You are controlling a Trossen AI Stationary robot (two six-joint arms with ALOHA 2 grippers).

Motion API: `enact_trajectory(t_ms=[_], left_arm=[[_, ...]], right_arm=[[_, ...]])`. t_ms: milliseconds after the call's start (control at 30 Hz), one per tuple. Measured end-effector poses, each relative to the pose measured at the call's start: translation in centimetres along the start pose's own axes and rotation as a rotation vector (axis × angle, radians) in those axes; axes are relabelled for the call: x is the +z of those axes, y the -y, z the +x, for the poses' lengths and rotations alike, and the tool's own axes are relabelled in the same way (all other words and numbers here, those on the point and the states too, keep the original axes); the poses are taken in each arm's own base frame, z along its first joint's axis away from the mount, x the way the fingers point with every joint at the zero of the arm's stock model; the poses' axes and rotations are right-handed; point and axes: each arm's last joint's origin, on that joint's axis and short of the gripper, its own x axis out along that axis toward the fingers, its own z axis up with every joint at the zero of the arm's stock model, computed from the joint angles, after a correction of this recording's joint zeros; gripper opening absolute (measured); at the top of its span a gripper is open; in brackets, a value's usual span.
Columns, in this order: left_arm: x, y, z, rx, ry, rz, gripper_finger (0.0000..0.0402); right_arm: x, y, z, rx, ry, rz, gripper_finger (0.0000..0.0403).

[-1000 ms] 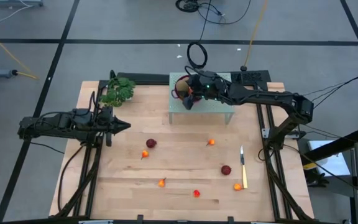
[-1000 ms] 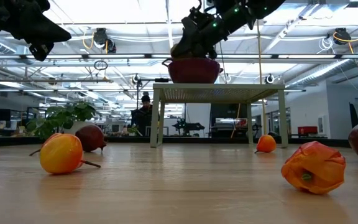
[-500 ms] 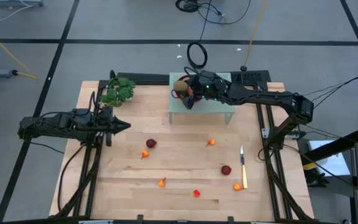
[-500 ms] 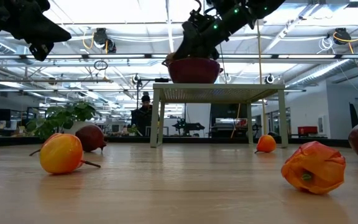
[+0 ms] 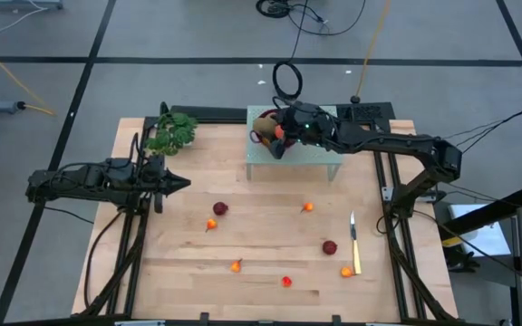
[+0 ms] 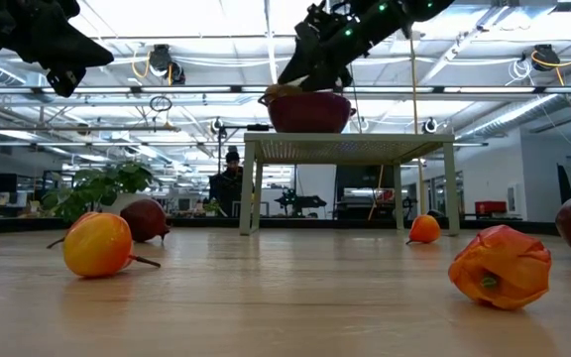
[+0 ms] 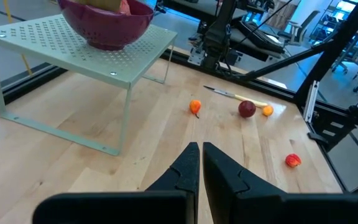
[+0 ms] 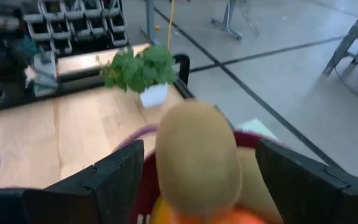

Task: Pick & Place Fruit
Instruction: Put the pomegranate in the violet strainer bowl on the shelf

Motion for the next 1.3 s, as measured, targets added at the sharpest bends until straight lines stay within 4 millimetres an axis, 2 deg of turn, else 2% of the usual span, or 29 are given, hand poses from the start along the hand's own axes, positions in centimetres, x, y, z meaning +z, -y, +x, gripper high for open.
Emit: enact_trajectory(t_ms=[267,500,667,900,1133,1300], left_arm=[[0.0,0.0,0.0,0.0,0.0,0.021,0.0019],[0.0,0.0,0.0,0.0,0.0,0.021,0.0019],[0.0,0.0,0.0,0.0,0.0,0.023,0.0019],[0.0,0.0,0.0,0.0,-0.001,0.047,0.0019],[0.0,0.0,0.0,-0.001,-0.002,0.054,0.0019],[0.0,0.0,0.0,-0.001,-0.002,0.054,0.0019]], right_arm=[[1.2,-1.0,-1.8,-0.006,0.048,-0.016,0.0302],[1.5,-2.7,-4.5,-0.025,0.016,-0.097,0.0302],[1.8,-3.9,-6.5,0.021,0.006,-0.079,0.0295],[2.0,-5.5,-9.7,0.098,-0.01,-0.055,0.0245],[1.0,-7.1,-12.3,0.17,-0.122,0.055,0.0189],[-0.2,-8.6,-13.7,0.207,-0.235,0.139,0.0167]])
